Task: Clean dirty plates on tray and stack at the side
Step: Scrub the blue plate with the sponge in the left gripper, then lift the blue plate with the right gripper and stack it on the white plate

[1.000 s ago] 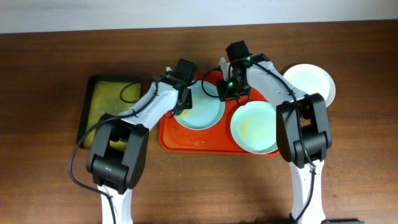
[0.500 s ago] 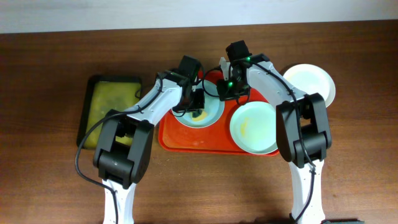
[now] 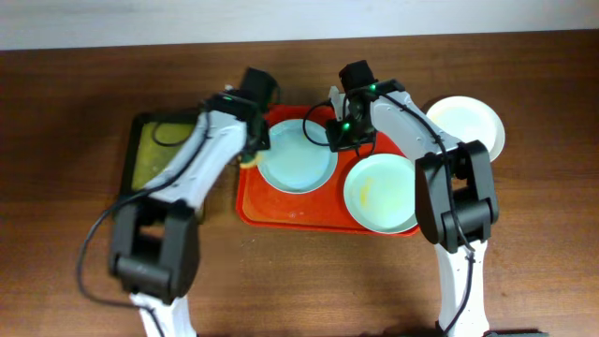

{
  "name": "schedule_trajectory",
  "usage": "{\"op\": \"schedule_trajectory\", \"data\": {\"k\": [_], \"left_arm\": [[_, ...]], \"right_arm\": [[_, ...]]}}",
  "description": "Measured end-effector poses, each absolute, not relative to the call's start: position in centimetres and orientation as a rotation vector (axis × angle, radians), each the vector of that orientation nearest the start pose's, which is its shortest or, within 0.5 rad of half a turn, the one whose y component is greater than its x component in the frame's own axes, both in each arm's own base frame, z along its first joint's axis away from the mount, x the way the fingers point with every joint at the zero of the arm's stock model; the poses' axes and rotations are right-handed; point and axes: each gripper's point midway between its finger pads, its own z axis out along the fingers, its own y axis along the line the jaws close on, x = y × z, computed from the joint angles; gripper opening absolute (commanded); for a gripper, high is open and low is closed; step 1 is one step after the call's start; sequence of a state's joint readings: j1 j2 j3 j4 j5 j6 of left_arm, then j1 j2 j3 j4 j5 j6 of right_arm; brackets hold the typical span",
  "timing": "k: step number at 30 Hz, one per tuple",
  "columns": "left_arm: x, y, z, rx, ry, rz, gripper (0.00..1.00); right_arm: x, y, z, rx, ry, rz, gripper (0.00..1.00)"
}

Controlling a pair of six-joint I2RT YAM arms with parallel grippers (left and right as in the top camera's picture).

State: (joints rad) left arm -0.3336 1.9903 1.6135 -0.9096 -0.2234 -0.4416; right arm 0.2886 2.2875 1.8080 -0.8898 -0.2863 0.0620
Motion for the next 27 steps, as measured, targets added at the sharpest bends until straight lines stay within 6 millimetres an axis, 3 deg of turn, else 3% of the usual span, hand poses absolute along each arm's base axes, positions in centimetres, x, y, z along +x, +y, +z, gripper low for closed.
{"op": "schedule_trajectory", "data": {"k": [2,4,6,7,10,14,16,18,23,27], "left_arm": [[43.5,-8.9,12.1,-0.284,2.732,0.062,0.00],[43.0,-5.8,14.2,-0.384,2.709,0.047,0.00],[42.0,-2.0,14.4,-0.504,2.731,0.077,0.00],[41.1,-0.2,14.0,-0.560,2.765,0.104,0.00],[40.1,3.6,13.8,-0.674,2.777,0.140,0.00],[39.7,6.1,13.7,-0.760,2.763,0.156,0.00],[39.6,6.4,13.7,-0.770,2.760,0.157,0.00],[39.6,6.4,13.7,-0.769,2.761,0.157,0.00],[39.6,6.4,13.7,-0.769,2.761,0.158,0.00],[39.6,6.4,13.7,-0.765,2.762,0.158,0.00]], "right_arm": [[45.8,17.5,4.0,-0.407,2.908,0.351,0.04],[46.7,16.5,7.9,-0.489,2.820,0.164,0.04],[47.3,16.6,11.8,-0.563,2.703,-0.017,0.04],[47.3,17.3,15.0,-0.609,2.591,-0.224,0.04],[46.6,18.7,18.1,-0.754,2.398,-0.638,0.04],[44.5,23.1,22.4,-0.920,2.087,-1.030,0.04],[43.4,24.9,25.8,-0.876,1.912,-1.209,0.04],[42.5,26.0,27.9,-0.845,1.815,-1.313,0.04],[41.5,26.9,28.5,-0.901,1.762,-1.381,0.04],[42.8,26.0,26.8,-0.947,1.839,-1.293,0.04]]}}
